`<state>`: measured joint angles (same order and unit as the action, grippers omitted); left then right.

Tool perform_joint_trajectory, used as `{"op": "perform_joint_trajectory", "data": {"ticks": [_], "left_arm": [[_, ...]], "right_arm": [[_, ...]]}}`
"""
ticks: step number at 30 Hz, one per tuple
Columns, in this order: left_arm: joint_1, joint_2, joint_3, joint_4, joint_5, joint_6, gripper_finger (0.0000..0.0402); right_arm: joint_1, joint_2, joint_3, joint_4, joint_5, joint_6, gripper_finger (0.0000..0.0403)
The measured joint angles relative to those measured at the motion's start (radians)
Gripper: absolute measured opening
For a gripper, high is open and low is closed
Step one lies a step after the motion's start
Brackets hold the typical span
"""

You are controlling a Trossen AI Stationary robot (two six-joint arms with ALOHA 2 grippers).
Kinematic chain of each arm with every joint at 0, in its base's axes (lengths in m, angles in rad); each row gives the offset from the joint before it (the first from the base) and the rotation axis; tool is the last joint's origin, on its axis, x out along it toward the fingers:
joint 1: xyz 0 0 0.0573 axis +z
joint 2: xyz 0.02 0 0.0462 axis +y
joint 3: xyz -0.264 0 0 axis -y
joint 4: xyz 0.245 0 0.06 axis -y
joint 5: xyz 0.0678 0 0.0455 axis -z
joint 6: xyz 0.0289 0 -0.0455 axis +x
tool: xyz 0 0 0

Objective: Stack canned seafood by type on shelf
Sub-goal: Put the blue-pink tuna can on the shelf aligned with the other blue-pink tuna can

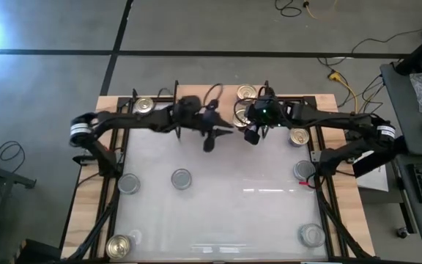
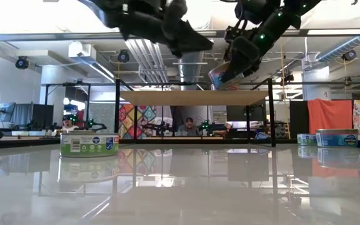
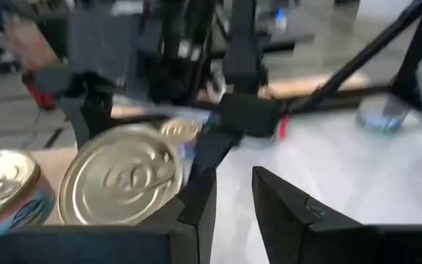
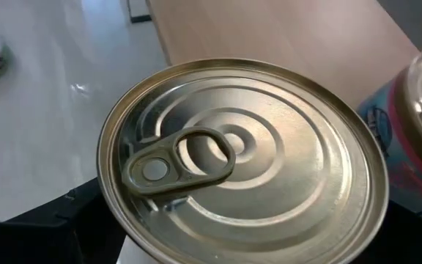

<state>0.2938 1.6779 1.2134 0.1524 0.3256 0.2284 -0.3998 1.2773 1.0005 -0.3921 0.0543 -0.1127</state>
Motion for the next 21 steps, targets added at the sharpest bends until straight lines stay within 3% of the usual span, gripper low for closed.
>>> {"op": "perform_joint_trajectory", "data": {"ticks": [7, 21], "left_arm": [[0.066, 0.132, 0.216, -0.152, 0.042, -0.002, 0.0075], [0.137, 0.274, 0.363, -0.161, -0.003, -0.046, 0.0075]], "right_arm": [[-0.061, 0.001, 0.001, 0.009, 0.007, -0.012, 0.0373], [-0.097, 0.06, 0.012, 0.045, -0.038, -0.052, 0.0387]]}}
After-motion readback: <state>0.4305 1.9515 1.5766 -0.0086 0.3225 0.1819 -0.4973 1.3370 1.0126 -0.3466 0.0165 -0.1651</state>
